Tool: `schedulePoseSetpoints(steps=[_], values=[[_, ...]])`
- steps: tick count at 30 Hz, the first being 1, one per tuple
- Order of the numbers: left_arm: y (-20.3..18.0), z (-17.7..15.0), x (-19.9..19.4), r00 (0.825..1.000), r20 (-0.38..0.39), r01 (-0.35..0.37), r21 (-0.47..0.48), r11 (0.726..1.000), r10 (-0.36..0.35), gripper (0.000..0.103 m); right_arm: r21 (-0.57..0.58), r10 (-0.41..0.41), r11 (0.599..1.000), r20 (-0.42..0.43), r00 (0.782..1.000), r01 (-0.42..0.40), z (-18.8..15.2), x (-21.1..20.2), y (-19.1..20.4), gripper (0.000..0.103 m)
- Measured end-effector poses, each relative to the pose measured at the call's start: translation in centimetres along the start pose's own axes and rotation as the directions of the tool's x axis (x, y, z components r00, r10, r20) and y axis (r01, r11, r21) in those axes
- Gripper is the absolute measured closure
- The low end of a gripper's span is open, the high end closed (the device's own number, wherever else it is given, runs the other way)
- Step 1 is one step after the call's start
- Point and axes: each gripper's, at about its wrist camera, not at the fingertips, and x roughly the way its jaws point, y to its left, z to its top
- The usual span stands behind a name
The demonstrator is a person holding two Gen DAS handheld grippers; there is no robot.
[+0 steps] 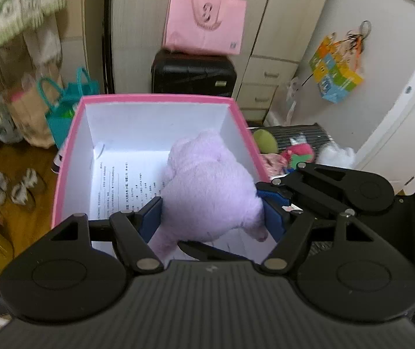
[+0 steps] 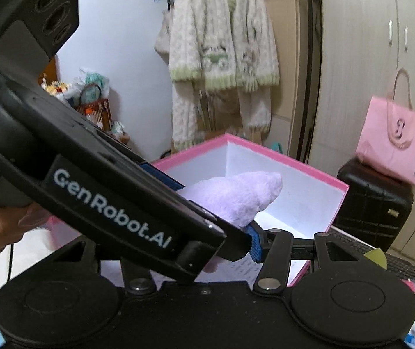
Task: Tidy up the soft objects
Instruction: 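Lift the lavender plush with the left gripper over the pink box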
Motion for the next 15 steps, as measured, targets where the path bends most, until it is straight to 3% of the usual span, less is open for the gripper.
schedulePoseSetpoints(steps=[7,15], values=[[3.2,2.6,5.3,0.995,-0.094,0.026,-0.081,0.996,-0.034,0.032,0.019,0.018,1.0,-0.117,0.993,-0.016,1.2,4.8,-3.8,0.044],[5.6,2.8,7.8,0.984,-0.144,0.076,-0.197,0.978,-0.106,0.032,-0.174,-0.081,0.984,-0.252,0.964,0.037,2.4,7.5,-2.6,0.044]])
